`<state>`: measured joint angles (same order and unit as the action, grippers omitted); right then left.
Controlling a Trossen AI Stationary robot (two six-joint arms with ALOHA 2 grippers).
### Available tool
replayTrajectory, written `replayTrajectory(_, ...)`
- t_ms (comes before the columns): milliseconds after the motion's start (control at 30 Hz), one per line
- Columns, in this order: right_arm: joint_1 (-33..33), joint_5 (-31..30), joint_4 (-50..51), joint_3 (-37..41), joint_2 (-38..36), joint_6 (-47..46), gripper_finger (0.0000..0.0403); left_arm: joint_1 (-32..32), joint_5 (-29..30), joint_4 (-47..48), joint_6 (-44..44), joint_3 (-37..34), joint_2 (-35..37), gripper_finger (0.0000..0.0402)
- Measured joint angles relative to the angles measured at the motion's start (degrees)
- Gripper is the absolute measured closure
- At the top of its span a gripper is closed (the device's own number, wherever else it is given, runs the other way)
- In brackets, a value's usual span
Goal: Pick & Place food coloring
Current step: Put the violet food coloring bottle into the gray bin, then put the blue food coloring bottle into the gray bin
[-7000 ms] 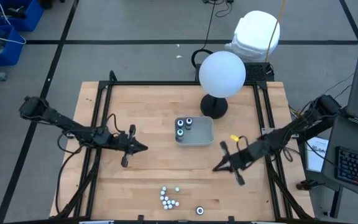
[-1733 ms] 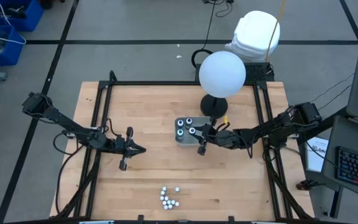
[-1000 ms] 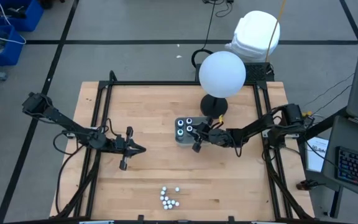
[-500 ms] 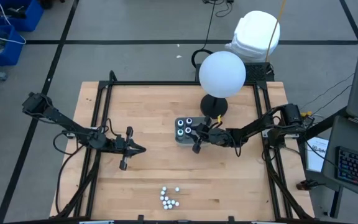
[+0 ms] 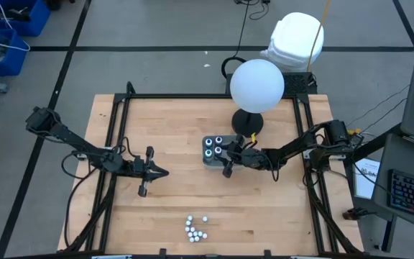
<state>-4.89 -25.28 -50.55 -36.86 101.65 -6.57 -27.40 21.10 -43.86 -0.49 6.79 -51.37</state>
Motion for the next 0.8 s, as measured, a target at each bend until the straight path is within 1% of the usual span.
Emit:
replayTrajectory(200,0.0,-0.1,-3.1,0.0,-1.8,4.9,0.019,0.0,0.0,0.0,0.2,0.0,0.0,0.0376)
replayTrajectory(367,-1.4,0.0,-2.6,0.0,-6.8,10.7,0.0181,0.0,0.0,0.3,0.2,0.0,0.0,0.0376)
replayTrajectory(400,-2.2,0.7,-2.6,0.0,-8.6,11.9,0.018,0.0,0.0,0.3,0.2,0.0,0.0,0.0376)
replayTrajectory(467,-3.8,6.3,-2.8,-0.1,-11.9,13.1,0.0179,0.0,0.0,0.3,0.3,0.0,0.0,0.0376)
replayTrajectory(500,-4.9,9.5,-2.6,-0.5,-13.3,13.1,0.0179,0.0,0.0,0.3,0.5,0.0,0.0,0.0376)
replayTrajectory(567,-7.8,13.2,0.8,-2.3,-15.2,12.6,0.0179,0.0,0.0,0.3,1.4,0.0,0.0,0.0376)
replayTrajectory(633,-11.5,13.5,7.5,-5.4,-15.9,12.3,0.0182,0.0,0.0,0.3,2.1,0.0,0.0,0.0376)
replayTrajectory(700,-15.6,13.5,13.4,-8.5,-15.0,12.4,0.0187,0.0,0.0,0.3,2.1,0.0,0.0,0.0376)
replayTrajectory(800,-21.2,13.6,16.1,-10.7,-12.7,13.4,0.0196,0.0,0.0,0.3,1.9,0.0,0.0,0.0376)
